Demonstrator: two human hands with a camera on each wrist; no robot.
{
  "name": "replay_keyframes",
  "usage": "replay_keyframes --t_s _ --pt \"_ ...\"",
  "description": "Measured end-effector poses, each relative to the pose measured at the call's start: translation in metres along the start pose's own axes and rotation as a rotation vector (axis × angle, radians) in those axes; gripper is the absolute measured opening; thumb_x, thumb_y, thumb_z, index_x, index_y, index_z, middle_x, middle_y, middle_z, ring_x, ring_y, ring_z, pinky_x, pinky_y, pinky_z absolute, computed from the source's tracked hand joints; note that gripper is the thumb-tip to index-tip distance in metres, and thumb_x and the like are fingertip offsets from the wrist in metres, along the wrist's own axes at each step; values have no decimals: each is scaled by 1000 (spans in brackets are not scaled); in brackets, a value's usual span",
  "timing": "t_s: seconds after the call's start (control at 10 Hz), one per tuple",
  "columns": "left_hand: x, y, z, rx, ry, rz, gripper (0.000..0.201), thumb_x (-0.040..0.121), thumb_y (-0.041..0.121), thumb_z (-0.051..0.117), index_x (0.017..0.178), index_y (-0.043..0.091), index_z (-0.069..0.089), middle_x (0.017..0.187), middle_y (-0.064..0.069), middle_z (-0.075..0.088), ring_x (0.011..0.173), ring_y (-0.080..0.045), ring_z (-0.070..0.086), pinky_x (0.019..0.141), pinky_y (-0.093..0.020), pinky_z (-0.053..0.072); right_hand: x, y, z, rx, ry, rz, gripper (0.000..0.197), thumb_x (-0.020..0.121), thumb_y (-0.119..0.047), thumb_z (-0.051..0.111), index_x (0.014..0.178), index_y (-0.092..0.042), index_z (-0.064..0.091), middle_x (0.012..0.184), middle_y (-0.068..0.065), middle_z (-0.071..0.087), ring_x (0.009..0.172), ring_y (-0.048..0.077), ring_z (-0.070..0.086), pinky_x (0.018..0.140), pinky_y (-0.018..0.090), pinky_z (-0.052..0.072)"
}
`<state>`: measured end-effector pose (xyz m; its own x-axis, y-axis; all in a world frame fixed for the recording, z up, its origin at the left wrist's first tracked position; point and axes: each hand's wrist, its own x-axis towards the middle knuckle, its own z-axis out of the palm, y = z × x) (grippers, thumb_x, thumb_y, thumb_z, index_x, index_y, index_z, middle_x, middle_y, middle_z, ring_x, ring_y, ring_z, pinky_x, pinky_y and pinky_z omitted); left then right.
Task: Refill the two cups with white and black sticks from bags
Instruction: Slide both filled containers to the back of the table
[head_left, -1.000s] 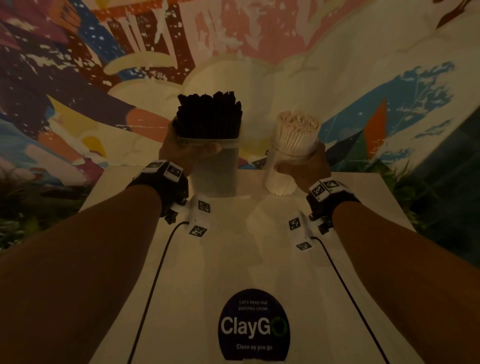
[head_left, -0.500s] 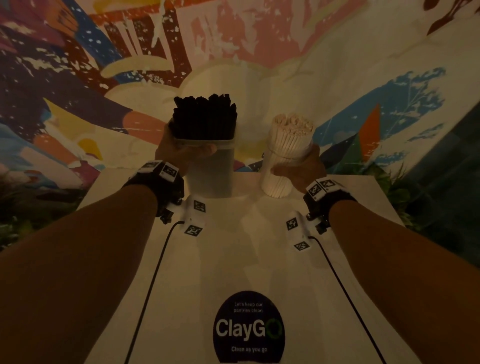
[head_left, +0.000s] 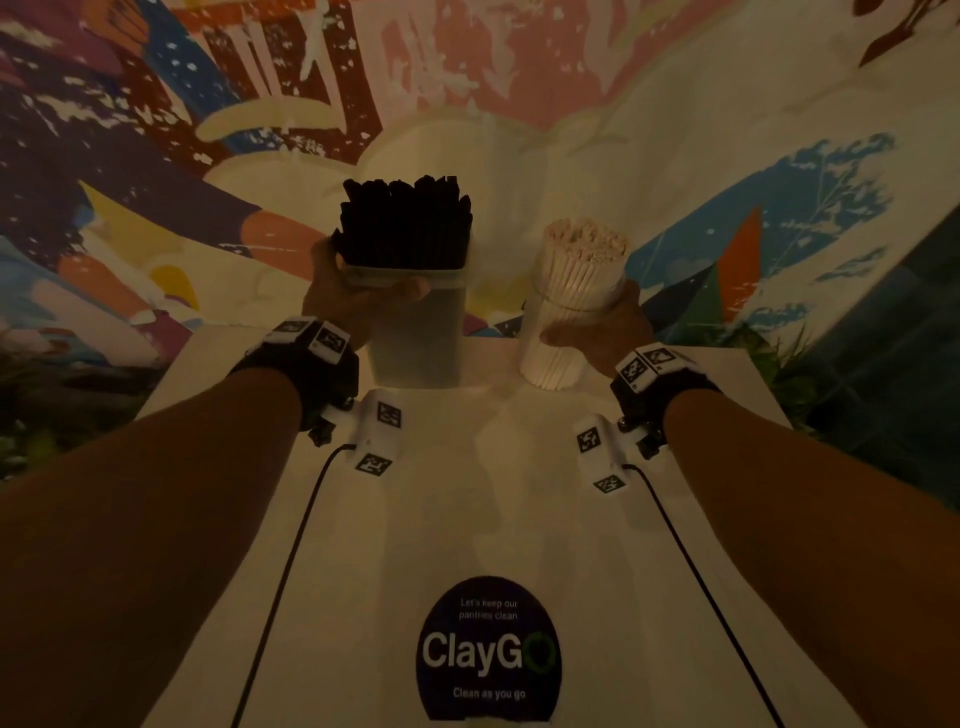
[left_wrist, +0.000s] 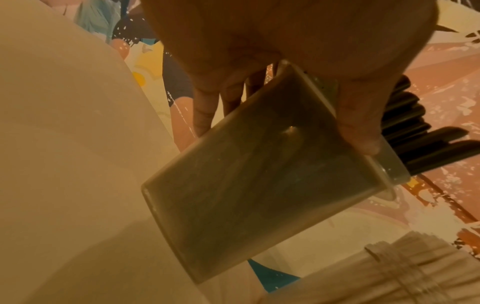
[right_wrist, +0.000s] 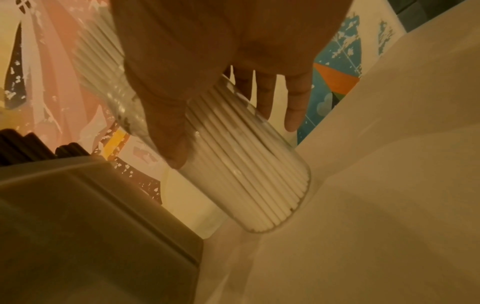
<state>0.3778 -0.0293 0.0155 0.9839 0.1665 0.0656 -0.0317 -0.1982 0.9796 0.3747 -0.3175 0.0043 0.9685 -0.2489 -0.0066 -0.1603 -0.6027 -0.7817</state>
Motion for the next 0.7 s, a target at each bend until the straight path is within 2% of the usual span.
replay_keyframes --t_s 0.1,0.3,0.5,0.6,0.7 --pt "-5 2 1 45 6 -3 112 44 56 82 137 32 25 132 2 49 116 -27 52 96 -55 46 2 1 -1 -1 -19 1 116 57 -29 90 143 -10 14 148 7 32 133 24 36 103 29 33" --pt "-7 6 1 50 4 2 119 36 62 79 138 28 29 132 2 50 117 -24 53 97 -53 45 4 3 -2 -35 -73 38 120 56 -36 89 145 -15 11 150 5 30 134 27 36 109 36 34" --pt "-2 6 2 57 -16 -8 124 32 68 82 137 24 31 132 0 51 117 -25 53 97 -54 46 3 0 -4 -56 -90 35 120 59 -35 88 146 -13 8 152 5 27 135 27 34 109 35 33" --pt "-7 13 2 84 -15 -36 122 41 62 83 141 27 22 136 -3 47 120 -28 51 98 -54 44 -3 -3 -5 -44 -103 36 123 62 -34 87 147 -13 1 154 6 23 138 26 30 109 34 29" --pt "-23 8 -3 121 36 -149 133 39 62 83 145 34 8 145 -8 38 126 -34 45 100 -58 41 -14 9 -3 29 -52 69 121 64 -32 86 149 -14 2 153 6 26 137 26 31 107 35 30"
